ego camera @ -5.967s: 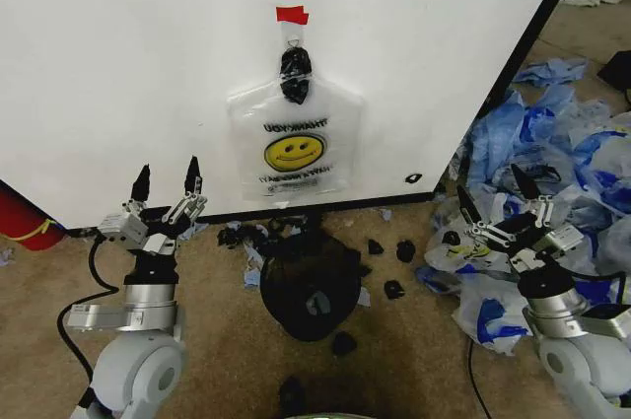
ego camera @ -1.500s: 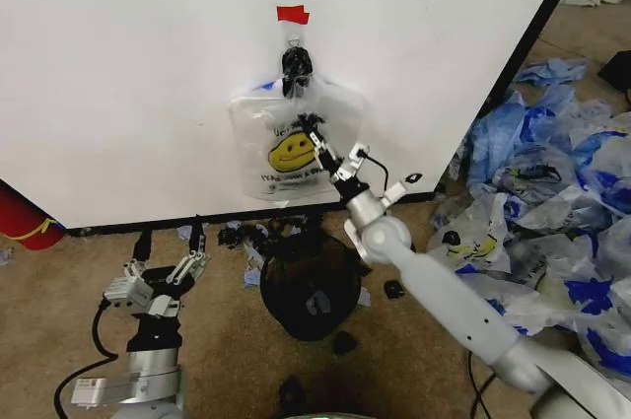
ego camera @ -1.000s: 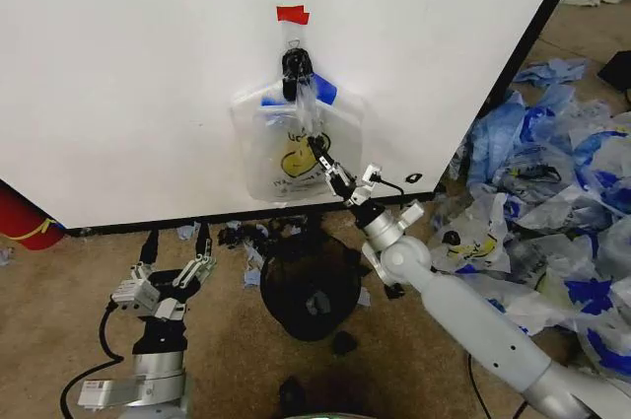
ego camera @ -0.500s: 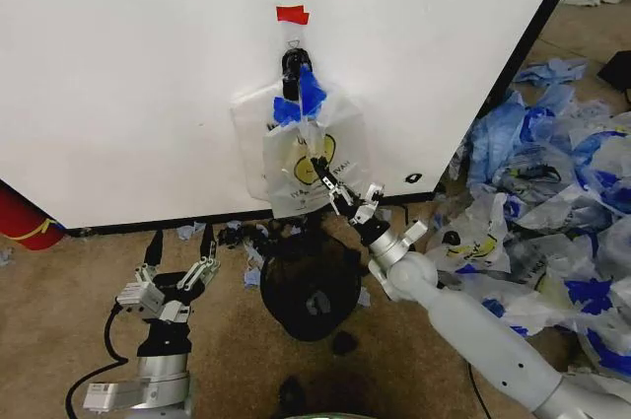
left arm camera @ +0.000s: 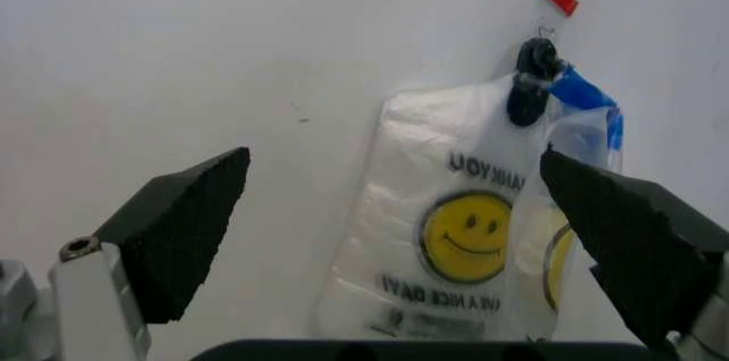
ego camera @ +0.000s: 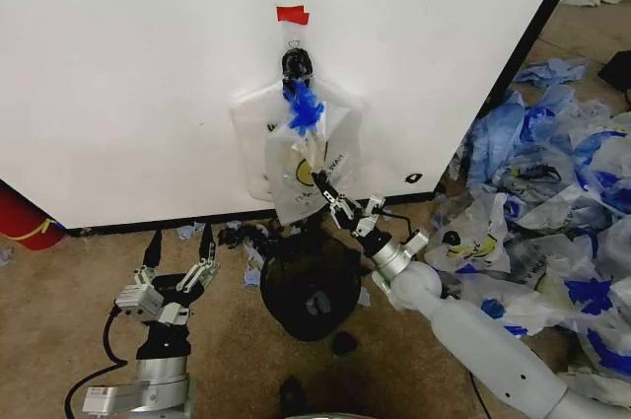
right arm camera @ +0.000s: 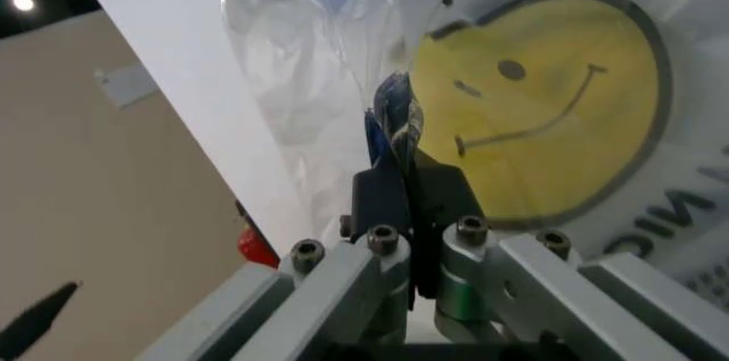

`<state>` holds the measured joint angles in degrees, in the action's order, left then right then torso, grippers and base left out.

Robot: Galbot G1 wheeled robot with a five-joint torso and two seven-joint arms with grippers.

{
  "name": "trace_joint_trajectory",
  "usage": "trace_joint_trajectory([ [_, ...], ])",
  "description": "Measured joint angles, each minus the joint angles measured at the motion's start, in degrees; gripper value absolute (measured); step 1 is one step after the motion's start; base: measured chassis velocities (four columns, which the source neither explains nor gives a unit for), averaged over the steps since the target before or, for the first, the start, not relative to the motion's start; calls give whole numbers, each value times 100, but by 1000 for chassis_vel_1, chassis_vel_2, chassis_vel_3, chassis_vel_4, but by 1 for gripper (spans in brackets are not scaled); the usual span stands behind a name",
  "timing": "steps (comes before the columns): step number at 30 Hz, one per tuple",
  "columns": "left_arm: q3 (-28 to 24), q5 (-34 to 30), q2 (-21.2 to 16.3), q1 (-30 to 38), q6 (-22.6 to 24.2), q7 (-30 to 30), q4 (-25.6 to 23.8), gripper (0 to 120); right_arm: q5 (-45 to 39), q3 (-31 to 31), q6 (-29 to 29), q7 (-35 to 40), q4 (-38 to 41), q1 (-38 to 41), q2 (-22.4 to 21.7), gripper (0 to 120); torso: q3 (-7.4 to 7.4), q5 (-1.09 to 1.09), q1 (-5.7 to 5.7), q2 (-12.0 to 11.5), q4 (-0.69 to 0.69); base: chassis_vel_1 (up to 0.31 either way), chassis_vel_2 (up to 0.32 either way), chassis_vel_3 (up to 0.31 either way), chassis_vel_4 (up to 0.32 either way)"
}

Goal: Pick up the garbage bag from the wall and place it over the trash bin.

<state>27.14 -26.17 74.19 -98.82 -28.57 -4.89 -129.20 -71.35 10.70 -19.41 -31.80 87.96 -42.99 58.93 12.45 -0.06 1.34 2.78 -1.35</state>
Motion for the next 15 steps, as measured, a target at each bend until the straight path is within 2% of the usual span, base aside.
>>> trace_joint_trajectory([
  [15, -69, 11, 5, 10, -7, 4, 9, 100, 463, -80, -145, -136, 27, -339, -146, 0, 0, 0, 0, 0, 0, 0, 0, 0, 0],
])
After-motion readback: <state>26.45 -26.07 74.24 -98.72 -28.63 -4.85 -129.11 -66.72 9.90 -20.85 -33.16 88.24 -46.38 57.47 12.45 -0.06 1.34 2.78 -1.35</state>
